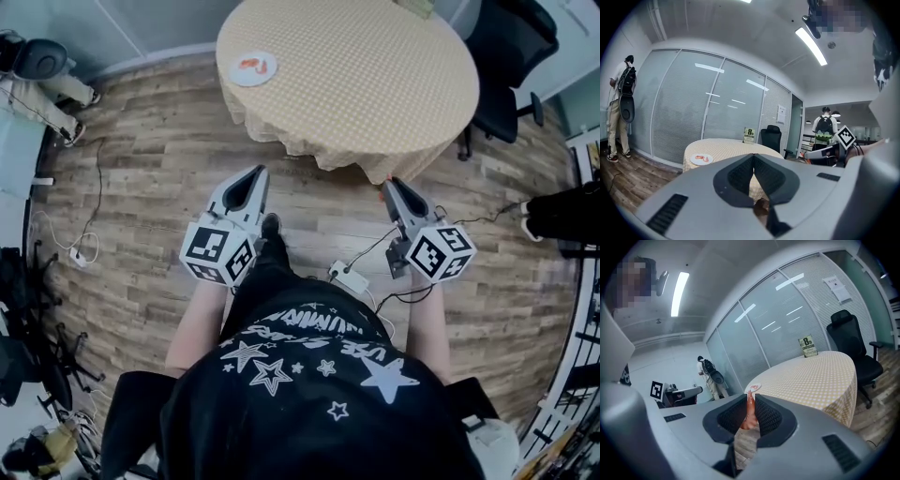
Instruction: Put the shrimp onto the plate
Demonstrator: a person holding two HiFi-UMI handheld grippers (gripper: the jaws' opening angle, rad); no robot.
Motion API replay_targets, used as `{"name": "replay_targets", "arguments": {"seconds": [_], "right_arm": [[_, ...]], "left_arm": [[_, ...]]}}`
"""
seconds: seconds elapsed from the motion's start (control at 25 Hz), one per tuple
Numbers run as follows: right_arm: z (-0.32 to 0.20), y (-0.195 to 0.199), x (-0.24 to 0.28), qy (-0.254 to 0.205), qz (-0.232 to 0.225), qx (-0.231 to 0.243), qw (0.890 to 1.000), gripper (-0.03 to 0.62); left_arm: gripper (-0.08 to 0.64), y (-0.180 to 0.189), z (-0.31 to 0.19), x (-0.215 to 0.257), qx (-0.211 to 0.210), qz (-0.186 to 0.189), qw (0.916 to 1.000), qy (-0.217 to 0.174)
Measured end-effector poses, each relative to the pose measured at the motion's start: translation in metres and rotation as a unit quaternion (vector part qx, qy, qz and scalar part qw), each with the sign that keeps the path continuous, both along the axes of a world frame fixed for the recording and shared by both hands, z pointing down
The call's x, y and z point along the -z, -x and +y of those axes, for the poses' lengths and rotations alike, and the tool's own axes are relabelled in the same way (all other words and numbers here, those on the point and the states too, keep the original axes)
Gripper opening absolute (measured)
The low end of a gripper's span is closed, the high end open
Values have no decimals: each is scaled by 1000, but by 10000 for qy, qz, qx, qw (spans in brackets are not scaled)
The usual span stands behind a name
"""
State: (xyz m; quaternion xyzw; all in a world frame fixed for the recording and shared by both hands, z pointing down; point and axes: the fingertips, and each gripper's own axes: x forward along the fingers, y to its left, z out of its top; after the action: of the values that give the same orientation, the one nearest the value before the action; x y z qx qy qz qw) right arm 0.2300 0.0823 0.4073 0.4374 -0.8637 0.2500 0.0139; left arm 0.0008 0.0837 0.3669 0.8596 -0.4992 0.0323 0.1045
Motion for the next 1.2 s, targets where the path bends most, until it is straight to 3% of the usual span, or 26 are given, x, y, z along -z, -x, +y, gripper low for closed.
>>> {"name": "replay_targets", "arguments": {"seconds": [0.52,1.2], "right_arm": [[-105,40,17,95,111,-362,9992,46],[-195,116,3,527,377,-701,9954,46]], "left_arm": [[8,33,-116,10,-503,-44,9987,114],[9,99,-227,-23,-981,216,9931,606]]}}
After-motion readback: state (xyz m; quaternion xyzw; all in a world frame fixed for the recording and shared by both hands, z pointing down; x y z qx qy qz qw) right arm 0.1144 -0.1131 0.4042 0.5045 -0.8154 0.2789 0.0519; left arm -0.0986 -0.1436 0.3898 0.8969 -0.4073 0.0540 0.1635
